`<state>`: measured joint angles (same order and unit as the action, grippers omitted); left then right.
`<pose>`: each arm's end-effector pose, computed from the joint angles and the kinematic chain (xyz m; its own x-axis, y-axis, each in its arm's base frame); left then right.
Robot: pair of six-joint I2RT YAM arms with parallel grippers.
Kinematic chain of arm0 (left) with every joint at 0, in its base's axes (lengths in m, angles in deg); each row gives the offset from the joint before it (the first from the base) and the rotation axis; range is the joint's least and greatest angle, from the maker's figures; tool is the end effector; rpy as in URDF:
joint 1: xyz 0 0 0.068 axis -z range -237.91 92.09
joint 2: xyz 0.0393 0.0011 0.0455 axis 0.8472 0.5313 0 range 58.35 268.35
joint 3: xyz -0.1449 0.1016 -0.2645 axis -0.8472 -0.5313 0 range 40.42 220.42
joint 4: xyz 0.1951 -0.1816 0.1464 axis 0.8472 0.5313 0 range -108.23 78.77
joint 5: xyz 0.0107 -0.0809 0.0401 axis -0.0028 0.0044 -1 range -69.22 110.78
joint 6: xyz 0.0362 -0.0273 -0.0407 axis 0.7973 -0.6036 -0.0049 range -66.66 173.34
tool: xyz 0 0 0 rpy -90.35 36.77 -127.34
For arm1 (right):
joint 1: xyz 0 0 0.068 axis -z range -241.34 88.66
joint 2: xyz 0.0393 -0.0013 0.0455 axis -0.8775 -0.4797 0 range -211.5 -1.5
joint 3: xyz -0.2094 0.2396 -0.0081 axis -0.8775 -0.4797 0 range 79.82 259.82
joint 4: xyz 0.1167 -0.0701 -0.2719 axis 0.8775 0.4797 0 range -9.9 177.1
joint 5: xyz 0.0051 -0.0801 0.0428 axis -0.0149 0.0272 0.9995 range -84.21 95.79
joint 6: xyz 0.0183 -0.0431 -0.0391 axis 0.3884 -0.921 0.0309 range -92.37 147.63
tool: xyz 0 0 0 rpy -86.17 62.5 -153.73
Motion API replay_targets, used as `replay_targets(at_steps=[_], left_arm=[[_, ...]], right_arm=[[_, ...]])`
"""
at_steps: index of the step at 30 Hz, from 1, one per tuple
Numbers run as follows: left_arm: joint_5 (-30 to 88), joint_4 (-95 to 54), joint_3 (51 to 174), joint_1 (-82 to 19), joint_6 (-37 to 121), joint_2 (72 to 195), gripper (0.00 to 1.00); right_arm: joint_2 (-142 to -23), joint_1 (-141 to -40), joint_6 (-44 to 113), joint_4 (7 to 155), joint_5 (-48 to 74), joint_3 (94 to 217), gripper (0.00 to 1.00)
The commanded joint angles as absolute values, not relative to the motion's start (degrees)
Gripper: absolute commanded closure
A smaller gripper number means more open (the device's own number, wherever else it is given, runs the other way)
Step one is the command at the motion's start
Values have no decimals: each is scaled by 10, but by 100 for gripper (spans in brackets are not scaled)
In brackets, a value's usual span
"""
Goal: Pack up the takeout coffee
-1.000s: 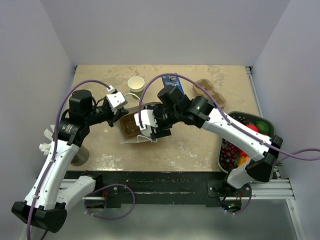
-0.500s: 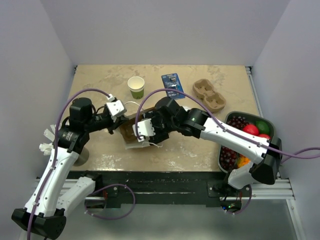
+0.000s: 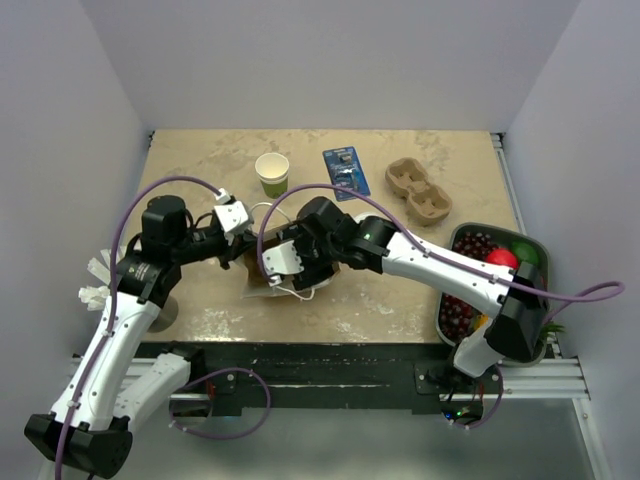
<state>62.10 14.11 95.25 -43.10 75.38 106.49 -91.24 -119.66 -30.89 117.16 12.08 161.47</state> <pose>0.1772 -0.0780 0.3915 -0.0999 0.3180 -0.9428 0.8684 0.4905 0.0734 0.2051 0.3416 0.3583 0.5615 -0.7042 -0.4345 -0.7805 -0.2763 -0.5608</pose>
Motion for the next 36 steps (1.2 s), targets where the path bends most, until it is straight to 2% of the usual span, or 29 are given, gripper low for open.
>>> replay_targets(at_steps=[1,16,28,36], left_arm=[[650,116,952,-428,750,1051,100],[658,120,955,-428,752,1071,100],[655,115,975,-428,733,1106,100],[655,114,984,-428,729,1120,100]], right_arm=[[-929,-1181,-313,1153,92,1633,100],[-972,-1121,-314,1124,136,1631,100],[-1026,-1117,-316,1089,61,1663,100],[-1006,-1113,-318,1055,74,1662,100]])
